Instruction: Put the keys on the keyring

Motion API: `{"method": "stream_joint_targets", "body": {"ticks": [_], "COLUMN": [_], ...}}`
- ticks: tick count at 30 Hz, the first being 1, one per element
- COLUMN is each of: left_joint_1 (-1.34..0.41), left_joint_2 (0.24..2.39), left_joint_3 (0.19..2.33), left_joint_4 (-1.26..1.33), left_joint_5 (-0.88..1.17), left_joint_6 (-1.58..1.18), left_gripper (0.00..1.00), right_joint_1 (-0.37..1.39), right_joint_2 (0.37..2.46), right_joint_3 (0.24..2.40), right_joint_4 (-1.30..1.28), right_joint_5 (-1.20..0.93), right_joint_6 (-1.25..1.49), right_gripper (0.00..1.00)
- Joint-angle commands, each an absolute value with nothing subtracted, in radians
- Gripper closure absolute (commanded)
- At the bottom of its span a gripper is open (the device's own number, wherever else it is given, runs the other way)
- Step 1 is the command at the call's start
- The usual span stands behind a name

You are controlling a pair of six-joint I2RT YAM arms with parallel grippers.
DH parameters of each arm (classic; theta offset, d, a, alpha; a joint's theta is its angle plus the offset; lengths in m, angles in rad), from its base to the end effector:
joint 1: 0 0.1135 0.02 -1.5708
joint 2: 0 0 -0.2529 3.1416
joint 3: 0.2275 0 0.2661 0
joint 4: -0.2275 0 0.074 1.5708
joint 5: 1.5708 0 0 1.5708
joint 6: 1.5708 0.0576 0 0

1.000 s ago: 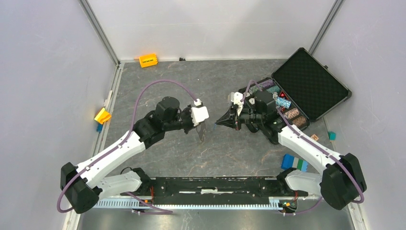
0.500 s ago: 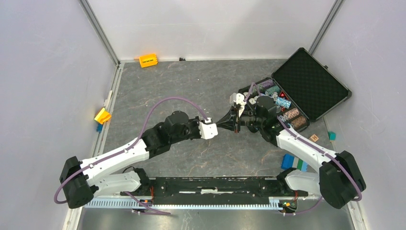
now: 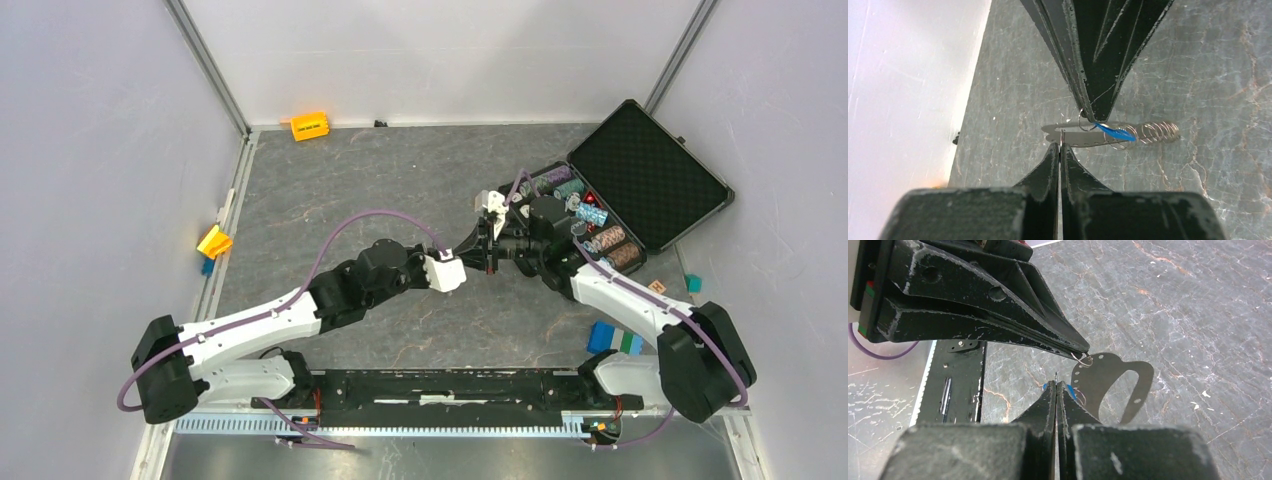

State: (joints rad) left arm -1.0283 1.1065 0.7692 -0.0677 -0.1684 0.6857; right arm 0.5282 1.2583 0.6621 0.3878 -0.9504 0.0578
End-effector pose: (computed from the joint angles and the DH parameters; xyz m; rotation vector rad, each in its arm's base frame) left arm 0.1587 -0.2446 0.2589 1.4153 1.3706 -0.0575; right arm 0.2317 0.1895 0.2360 -1.0989 1.5061 1.2505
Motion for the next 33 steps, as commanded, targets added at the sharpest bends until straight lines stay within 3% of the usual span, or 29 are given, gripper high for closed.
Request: {"method": "stream_joint_targets", "body": {"ticks": [1,13,33], "left_joint_1": [-1.034,-1.032,-1.027], "left_joint_2": [1.109,1.104,1.104], "left_joint_3": [0.804,0.823,0.856], "left_joint_4": [0.034,0.015,-0.035], "left_joint_5": [-0.230,-0.213,-0.122], "left_joint_6": [0.658,0.537,0.492], "left_gripper": [0.98,0.98,0.98], "right_joint_1": [0.529,0.529,0.529], "right_joint_2": [1.273,1.300,1.218], "right_joint_3": [0.730,0.814,0.786], "right_joint_4": [0.381,0.231,0.218], "right_joint_5": [-0.969,-0.974,-0.933], "right_joint_6": [0.025,-0.145,-0.139], "right_gripper": [1.00,1.00,1.00]}}
